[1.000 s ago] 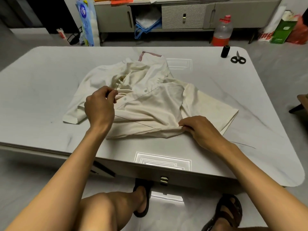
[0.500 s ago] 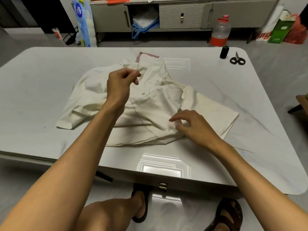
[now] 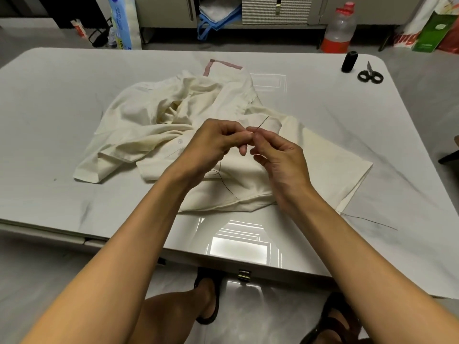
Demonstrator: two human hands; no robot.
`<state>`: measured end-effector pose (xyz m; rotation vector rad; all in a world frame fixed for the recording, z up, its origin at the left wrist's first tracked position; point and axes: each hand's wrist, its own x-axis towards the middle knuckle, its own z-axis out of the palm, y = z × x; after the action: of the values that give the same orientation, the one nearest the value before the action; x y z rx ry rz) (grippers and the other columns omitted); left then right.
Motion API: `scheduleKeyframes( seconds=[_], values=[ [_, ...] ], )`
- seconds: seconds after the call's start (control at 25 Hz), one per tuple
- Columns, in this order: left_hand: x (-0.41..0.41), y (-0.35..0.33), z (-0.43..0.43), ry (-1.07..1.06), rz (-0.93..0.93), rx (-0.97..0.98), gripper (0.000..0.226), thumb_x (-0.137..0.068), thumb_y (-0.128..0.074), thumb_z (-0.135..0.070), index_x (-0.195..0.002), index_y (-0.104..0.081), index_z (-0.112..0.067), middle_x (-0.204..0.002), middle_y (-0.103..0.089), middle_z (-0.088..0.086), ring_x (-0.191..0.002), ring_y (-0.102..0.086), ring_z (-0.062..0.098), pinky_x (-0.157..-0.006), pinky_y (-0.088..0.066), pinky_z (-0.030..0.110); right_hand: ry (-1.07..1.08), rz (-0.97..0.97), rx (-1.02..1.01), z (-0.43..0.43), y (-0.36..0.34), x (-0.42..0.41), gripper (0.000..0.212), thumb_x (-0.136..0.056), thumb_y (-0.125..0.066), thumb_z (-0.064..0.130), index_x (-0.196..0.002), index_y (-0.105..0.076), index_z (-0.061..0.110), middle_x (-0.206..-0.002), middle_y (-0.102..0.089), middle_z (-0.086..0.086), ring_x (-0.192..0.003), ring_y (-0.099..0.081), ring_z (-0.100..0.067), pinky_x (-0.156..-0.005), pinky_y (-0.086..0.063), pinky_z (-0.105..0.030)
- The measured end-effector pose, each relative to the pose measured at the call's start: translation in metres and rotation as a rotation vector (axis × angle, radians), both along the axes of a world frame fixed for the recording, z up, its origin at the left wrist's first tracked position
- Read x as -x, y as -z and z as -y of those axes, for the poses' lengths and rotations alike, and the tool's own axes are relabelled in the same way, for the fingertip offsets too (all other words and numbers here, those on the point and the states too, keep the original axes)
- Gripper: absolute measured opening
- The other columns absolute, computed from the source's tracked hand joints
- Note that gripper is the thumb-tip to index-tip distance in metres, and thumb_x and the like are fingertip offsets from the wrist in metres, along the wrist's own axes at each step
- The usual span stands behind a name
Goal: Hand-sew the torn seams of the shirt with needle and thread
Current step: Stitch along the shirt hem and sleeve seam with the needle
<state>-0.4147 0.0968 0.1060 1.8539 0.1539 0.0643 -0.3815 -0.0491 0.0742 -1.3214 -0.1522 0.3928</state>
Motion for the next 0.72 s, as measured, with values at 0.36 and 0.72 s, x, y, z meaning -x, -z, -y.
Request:
scheduleKeyframes(
  seconds=[0.36, 0.72],
  values=[
    [0.001, 0.005, -0.012, 0.064, -0.064, 0.043, 0.023, -0.097, -0.061, -0.013, -0.078, -0.066, -0.001, -0.056, -0.056, -0.008, -0.048, -0.027, 0.006, -0.049, -0.024, 0.019, -0.054, -0.183, -0.196, -0.010, -0.001, -0.005, 0.010, -0.093, -0.062, 0.013, -0.085, -0.067, 0.017, -0.078, -0.069, 0.006, -0.080, -0.062, -0.006, -0.087, -0.044, -0.025],
    [0.021, 0.033, -0.068, -0.104, -0.047, -0.678, 0.022, -0.090, -0.068, -0.015, -0.071, -0.067, -0.027, -0.065, -0.066, -0.012, -0.066, -0.054, -0.003, -0.064, -0.037, 0.018, 0.082, -0.145, -0.184, -0.011, 0.000, -0.017, 0.016, -0.103, -0.045, 0.007, -0.091, -0.056, 0.008, -0.068, -0.062, -0.003, -0.071, -0.066, -0.018, -0.087, -0.057, -0.032]
  ],
)
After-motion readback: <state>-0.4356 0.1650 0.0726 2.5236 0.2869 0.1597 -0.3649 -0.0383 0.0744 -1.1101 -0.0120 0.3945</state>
